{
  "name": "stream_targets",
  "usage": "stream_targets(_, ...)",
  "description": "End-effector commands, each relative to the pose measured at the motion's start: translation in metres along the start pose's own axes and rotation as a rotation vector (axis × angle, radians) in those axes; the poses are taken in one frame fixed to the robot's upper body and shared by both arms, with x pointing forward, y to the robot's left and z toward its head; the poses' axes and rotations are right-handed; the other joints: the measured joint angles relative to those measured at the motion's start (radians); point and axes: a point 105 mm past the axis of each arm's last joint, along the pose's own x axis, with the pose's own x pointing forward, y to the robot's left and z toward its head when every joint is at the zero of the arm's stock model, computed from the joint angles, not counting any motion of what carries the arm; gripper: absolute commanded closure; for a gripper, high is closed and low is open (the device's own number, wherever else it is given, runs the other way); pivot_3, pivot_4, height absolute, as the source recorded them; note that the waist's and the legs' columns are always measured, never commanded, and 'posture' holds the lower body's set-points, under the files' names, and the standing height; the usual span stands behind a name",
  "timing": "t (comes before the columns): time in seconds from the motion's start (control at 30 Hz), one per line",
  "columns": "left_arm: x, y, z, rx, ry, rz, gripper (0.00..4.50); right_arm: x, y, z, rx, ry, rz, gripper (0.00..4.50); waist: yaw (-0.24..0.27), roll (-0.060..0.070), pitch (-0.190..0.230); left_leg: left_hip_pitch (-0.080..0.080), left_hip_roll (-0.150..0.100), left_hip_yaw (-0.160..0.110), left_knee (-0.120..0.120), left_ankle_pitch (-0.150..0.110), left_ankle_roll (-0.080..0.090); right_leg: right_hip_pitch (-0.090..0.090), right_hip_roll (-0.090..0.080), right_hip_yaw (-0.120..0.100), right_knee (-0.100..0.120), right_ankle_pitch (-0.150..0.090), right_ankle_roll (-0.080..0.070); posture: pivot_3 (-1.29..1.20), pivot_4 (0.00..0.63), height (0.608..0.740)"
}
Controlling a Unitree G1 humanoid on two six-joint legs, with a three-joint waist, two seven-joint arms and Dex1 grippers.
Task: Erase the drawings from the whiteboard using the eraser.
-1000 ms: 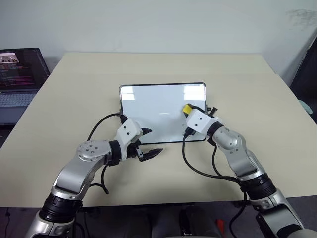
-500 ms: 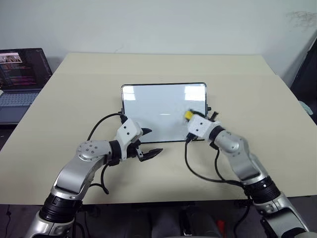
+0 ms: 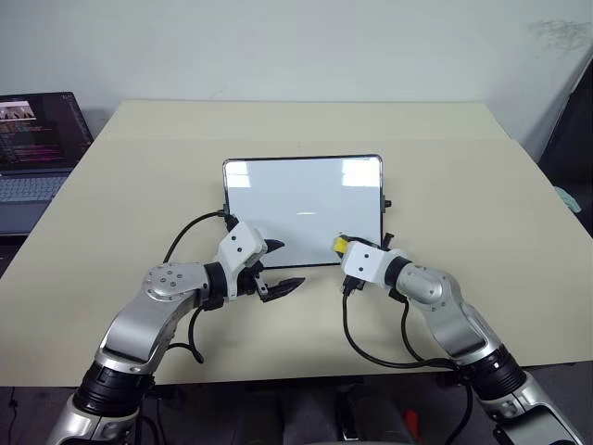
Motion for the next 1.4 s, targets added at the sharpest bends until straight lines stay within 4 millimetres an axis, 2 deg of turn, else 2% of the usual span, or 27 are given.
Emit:
stream_targets(0.03, -0.005, 0.001, 0.014, 0.043, -0.045, 0.008, 0.0, -0.001, -0.024, -0.015, -0.001, 0.072, -0.128, 3.52, 0.0, 0.0, 0.0, 0.0, 0.0, 0.0, 0.0, 0.0, 0.0, 0.0, 0.0, 0.0, 0.0, 0.0, 0.0, 0.0, 0.15, 0.74)
stream_targets(0.1, -0.005, 0.001, 0.014, 0.043, -0.044, 0.008, 0.0, -0.003, -0.046, -0.014, -0.016, 0.066, -0.234, 3.52, 0.0, 0.0, 0.0, 0.0, 0.0, 0.0, 0.0, 0.0, 0.0, 0.0, 0.0, 0.0, 0.0, 0.0, -0.001, 0.0, 0.15, 0.74)
stream_targets(0.27, -0.004, 0.001, 0.014, 0.042, -0.045, 0.007, 0.0, -0.005, -0.06, -0.013, -0.036, 0.06, -0.295, 3.52, 0.003, 0.0, 0.0, -0.001, 0.0, 0.0, 0.0, 0.0, 0.0, 0.0, 0.0, 0.0, -0.001, 0.001, -0.001, 0.0, 0.15, 0.74)
stream_targets(0.33, -0.004, 0.001, 0.014, 0.041, -0.046, 0.007, 0.0, -0.004, -0.054, -0.015, -0.035, 0.063, -0.264, 3.52, 0.003, 0.0, 0.0, -0.001, 0.0, 0.0, 0.0, 0.0, 0.0, 0.0, 0.0, 0.0, -0.001, 0.001, -0.001, 0.0, 0.15, 0.74)
stream_targets(0.43, -0.004, 0.001, 0.014, 0.04, -0.047, 0.009, 0.0, -0.002, -0.034, -0.015, -0.034, 0.058, -0.165, 3.52, 0.003, 0.0, 0.0, -0.001, 0.0, 0.0, -0.001, 0.0, 0.0, 0.0, 0.0, 0.0, -0.001, 0.001, -0.001, 0.0, 0.15, 0.74)
stream_targets(0.53, -0.004, 0.001, 0.014, 0.037, -0.048, 0.011, 0.0, -0.001, -0.005, -0.014, -0.025, 0.052, -0.024, 3.52, 0.002, 0.0, 0.0, -0.001, 0.0, 0.0, -0.001, 0.0, 0.0, 0.0, 0.0, 0.0, -0.001, 0.001, -0.001, 0.0, 0.15, 0.74)
stream_targets(0.6, -0.004, 0.001, 0.014, 0.037, -0.047, 0.012, 0.0, -0.001, 0.004, -0.013, -0.019, 0.045, 0.02, 3.52, -0.001, 0.0, 0.0, 0.0, 0.0, 0.0, -0.001, 0.0, 0.0, 0.0, 0.0, 0.0, -0.001, 0.001, -0.001, 0.0, 0.15, 0.74)
stream_targets(0.67, -0.004, 0.001, 0.014, 0.037, -0.048, 0.013, 0.0, 0.0, 0.004, -0.011, -0.023, 0.041, 0.017, 3.52, -0.001, 0.0, 0.0, 0.0, 0.0, 0.0, 0.0, 0.0, 0.0, 0.0, 0.0, 0.0, -0.001, 0.001, -0.001, 0.0, 0.15, 0.74)
stream_targets(0.93, -0.004, 0.001, 0.014, 0.037, -0.048, 0.014, 0.0, 0.001, -0.053, 0.005, -0.018, -0.029, -0.267, 3.52, 0.002, 0.0, 0.0, 0.0, 0.0, 0.0, 0.0, 0.001, 0.0, 0.0, 0.0, 0.0, 0.0, 0.001, -0.001, 0.0, 0.15, 0.74)
stream_targets(1.17, -0.004, 0.001, 0.015, 0.035, -0.052, 0.016, 0.0, 0.001, -0.054, 0.019, 0.061, -0.111, -0.286, 3.52, 0.002, 0.0, 0.0, -0.003, 0.0, 0.0, -0.001, 0.0, 0.0, -0.002, 0.0, 0.0, -0.002, 0.0, -0.001, 0.0, 0.15, 0.74)
stream_targets(1.27, -0.004, 0.001, 0.015, 0.033, -0.056, 0.014, 0.0, -0.008, -0.06, 0.024, 0.187, -0.166, -0.308, 3.52, 0.003, 0.0, 0.0, -0.003, 0.0, 0.0, -0.002, 0.0, 0.0, -0.002, 0.0, 0.0, -0.002, 0.0, -0.002, 0.0, 0.15, 0.74)
stream_targets(1.4, -0.001, -0.005, 0.023, 0.049, -0.089, -0.026, 0.0, -0.032, -0.08, 0.028, 0.301, -0.225, -0.384, 3.52, 0.004, 0.001, 0.001, -0.004, 0.0, 0.0, -0.002, 0.0, 0.0, -0.002, 0.0, 0.0, -0.002, 0.0, -0.002, 0.0, 0.15, 0.74)
